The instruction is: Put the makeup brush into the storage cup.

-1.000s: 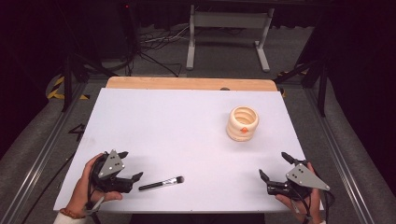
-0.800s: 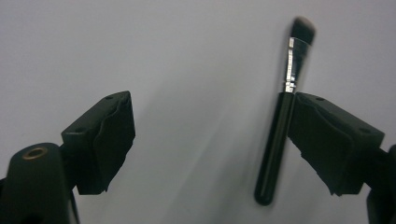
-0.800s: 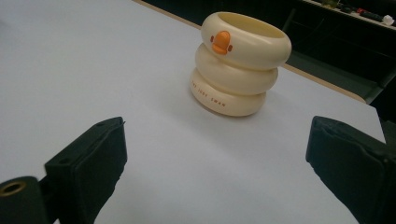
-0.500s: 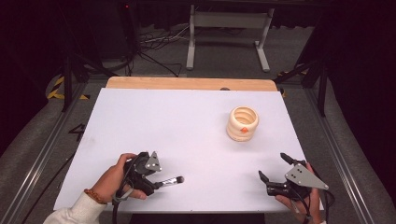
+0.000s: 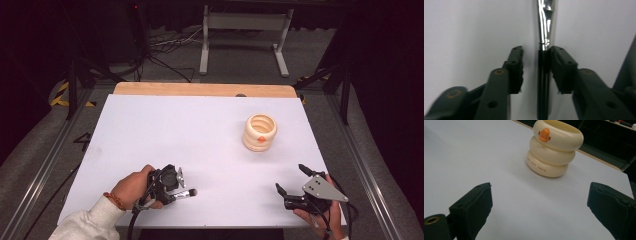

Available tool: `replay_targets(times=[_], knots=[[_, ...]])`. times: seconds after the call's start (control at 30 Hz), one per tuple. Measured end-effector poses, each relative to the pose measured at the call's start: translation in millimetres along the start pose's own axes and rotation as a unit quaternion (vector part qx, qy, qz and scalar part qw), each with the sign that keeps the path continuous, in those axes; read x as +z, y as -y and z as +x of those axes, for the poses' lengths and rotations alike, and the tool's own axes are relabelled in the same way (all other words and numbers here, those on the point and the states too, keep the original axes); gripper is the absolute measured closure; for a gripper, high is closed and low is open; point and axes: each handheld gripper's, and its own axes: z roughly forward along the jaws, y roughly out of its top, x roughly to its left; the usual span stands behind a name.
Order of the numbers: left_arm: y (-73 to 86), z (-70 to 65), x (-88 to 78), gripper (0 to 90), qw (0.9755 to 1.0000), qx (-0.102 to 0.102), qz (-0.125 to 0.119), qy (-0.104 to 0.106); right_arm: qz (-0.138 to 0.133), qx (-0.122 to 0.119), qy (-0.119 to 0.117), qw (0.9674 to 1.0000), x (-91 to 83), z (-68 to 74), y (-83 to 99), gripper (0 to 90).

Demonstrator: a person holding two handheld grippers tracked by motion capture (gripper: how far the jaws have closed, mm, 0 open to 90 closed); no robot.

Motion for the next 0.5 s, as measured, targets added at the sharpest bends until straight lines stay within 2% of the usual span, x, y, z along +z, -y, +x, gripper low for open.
replay_targets(times=[0.13, 0.23, 0.27, 0.33, 0.5], knots=[[-8.7, 0.1, 0.8, 70.1, 0.9996, 0.004, 0.027, 0.005, 0.002, -0.004, -0.003, 1.0, 0.0, 0.6, -0.1, 7.0], [-13.6, 0.6, 1.4, 78.7, 0.9991, 0.003, 0.042, 0.003, 0.003, -0.005, -0.004, 1.0, 0.2, 0.8, 0.0, 7.1], [-14.4, 0.8, 1.3, 79.0, 0.999, 0.003, 0.045, 0.005, 0.004, -0.006, -0.004, 1.0, 0.4, 0.9, 0.0, 7.1], [-15.9, -0.3, 1.6, 79.1, 0.9987, 0.009, 0.05, 0.003, 0.005, -0.007, -0.004, 1.0, 0.5, 1.1, 0.0, 7.1], [-12.3, -2.4, 0.9, 79.4, 0.9992, 0.015, 0.037, -0.008, 0.005, -0.008, -0.003, 1.0, 0.0, 0.7, 0.0, 7.2]])
